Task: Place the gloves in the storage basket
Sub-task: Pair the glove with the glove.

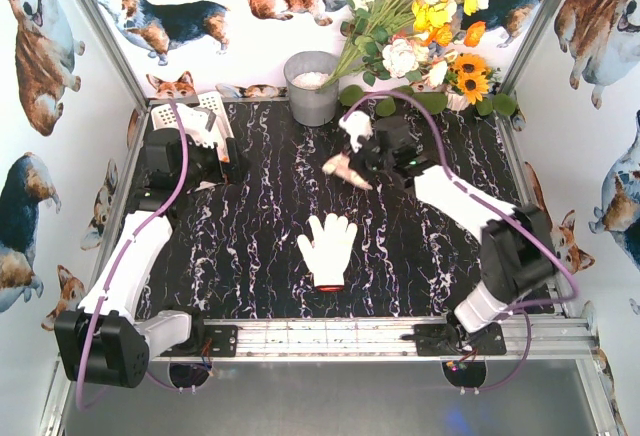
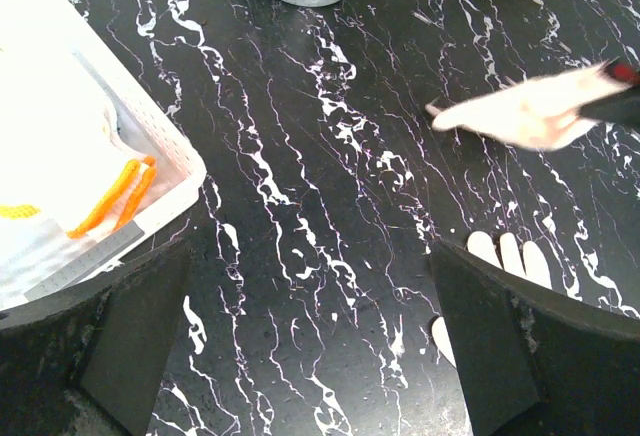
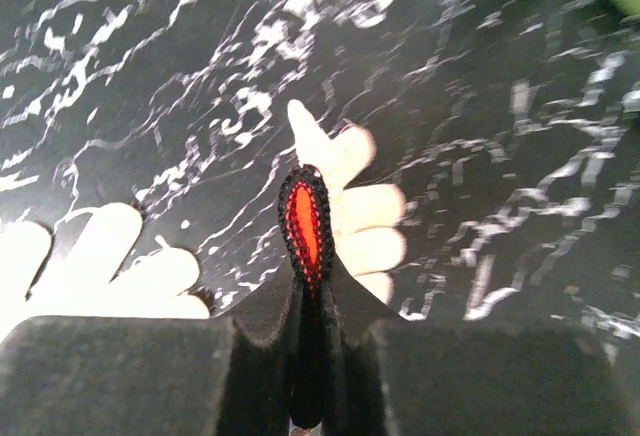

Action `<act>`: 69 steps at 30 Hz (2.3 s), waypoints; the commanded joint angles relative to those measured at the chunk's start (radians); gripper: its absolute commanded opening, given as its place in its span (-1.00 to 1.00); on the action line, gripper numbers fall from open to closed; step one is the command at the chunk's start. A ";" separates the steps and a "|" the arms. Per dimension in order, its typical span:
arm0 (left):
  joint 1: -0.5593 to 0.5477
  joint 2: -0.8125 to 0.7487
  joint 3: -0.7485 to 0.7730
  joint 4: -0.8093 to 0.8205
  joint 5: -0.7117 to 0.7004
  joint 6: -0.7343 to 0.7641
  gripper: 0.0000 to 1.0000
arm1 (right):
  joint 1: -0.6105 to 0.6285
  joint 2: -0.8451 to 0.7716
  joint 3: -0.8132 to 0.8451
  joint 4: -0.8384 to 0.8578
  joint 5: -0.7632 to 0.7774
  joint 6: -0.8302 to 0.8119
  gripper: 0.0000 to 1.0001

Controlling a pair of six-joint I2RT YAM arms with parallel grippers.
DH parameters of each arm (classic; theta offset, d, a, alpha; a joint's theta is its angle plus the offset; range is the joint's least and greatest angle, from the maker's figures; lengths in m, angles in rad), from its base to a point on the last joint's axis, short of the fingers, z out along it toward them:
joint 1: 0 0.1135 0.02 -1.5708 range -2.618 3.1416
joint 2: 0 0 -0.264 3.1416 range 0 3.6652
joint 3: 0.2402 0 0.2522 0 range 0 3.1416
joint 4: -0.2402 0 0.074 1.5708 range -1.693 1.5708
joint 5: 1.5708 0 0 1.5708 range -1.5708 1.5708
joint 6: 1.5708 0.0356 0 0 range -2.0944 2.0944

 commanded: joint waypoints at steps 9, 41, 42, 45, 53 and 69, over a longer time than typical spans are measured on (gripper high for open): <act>0.008 -0.011 -0.020 0.050 0.039 -0.012 0.99 | 0.112 0.040 -0.115 0.037 -0.245 -0.024 -1.00; 0.008 -0.003 -0.036 0.090 0.087 -0.046 0.99 | 0.315 -0.337 -0.368 0.101 0.273 -0.024 -1.00; 0.008 -0.002 -0.036 0.090 0.089 -0.047 0.99 | 0.316 -0.338 -0.361 0.109 0.296 -0.031 -1.00; 0.008 -0.003 -0.038 0.097 0.093 -0.053 0.99 | 0.317 -0.330 -0.335 0.125 0.334 -0.041 -1.00; 0.007 -0.008 -0.045 0.107 0.096 -0.059 0.99 | 0.318 -0.344 -0.336 0.150 0.321 -0.042 -1.00; 0.008 0.003 -0.051 0.125 0.114 -0.075 0.99 | 0.415 -0.467 -0.421 0.064 0.236 0.013 -1.00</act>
